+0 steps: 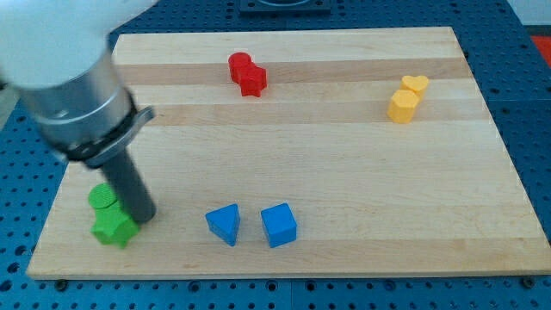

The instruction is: Slightly pus the green star towards up

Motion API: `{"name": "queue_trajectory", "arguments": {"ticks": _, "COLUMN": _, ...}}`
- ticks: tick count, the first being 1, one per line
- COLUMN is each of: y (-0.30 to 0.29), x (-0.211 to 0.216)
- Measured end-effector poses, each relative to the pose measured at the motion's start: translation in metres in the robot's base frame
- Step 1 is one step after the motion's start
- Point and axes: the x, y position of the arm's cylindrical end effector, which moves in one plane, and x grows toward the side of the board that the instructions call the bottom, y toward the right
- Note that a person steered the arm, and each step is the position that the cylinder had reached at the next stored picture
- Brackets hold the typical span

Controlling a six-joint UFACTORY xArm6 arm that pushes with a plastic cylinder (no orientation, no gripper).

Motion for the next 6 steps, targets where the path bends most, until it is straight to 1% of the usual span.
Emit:
{"name": "queue_trajectory", "arguments": {"ticks": 1, "y": 0.003, "x": 0.018}}
{"name": "queue_trajectory", "arguments": {"ticks": 2, "y": 0.021, "x": 0.003}}
{"name": "queue_trajectory", "arguments": {"ticks": 3, "y": 0.032, "x": 0.004}}
{"name": "queue_trajectory", "arguments": {"ticks": 4, "y": 0.048, "x": 0.018}}
{"name": "queue_trajectory", "arguments": {"ticks": 6, "y": 0.098, "x": 0.012}}
